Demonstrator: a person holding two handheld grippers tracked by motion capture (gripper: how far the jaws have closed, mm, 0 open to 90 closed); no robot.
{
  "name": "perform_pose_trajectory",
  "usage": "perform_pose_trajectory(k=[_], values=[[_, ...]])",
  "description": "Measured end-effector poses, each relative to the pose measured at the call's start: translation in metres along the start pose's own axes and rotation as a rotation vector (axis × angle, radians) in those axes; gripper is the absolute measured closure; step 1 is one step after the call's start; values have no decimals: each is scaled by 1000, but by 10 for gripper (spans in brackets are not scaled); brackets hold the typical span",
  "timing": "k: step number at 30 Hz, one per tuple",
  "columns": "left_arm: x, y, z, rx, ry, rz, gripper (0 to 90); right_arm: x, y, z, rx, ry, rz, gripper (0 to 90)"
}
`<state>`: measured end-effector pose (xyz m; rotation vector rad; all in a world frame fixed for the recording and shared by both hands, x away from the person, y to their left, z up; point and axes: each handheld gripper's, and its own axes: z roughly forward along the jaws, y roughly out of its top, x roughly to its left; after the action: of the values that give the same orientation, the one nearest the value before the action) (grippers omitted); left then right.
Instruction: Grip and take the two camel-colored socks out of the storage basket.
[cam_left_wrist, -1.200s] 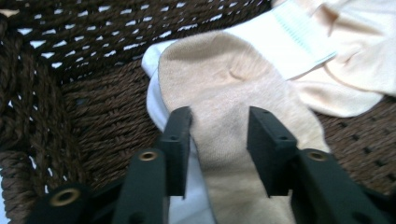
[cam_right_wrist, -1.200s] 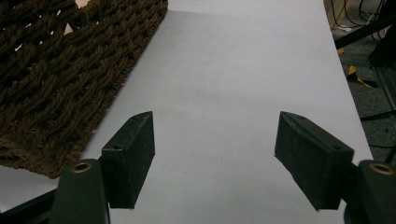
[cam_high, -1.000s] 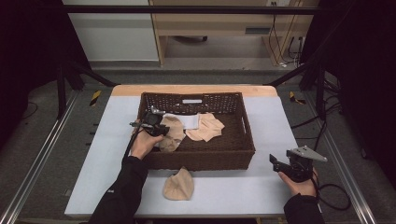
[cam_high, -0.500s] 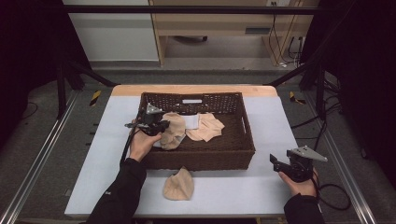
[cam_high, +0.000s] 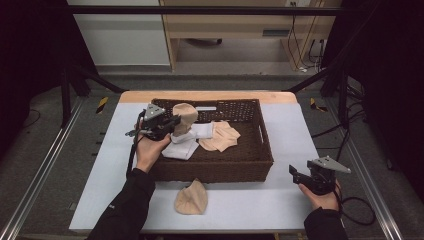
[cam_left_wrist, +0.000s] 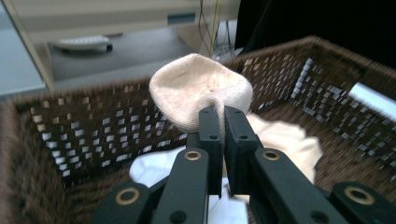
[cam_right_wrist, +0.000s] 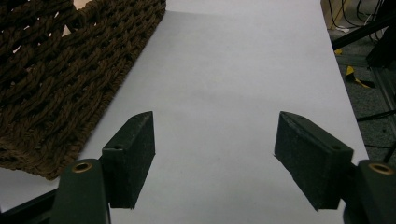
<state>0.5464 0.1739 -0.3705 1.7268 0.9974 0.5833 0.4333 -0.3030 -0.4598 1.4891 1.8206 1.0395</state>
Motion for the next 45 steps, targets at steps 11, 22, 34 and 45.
perform_pose_trajectory(k=[11, 22, 34, 45], values=[[-18, 24, -32, -107, -61, -3, 862, 0, 0, 0, -3, -1, 0, 290], [-36, 30, -71, -153, -139, 36, 862, 0, 0, -1, -1, -5, 1, 290], [-59, 27, -114, -189, -204, 91, 862, 0, 0, -1, -4, -7, -6, 293], [-75, 12, -137, -177, -262, 130, 862, 0, -1, -2, -4, -9, -7, 295]])
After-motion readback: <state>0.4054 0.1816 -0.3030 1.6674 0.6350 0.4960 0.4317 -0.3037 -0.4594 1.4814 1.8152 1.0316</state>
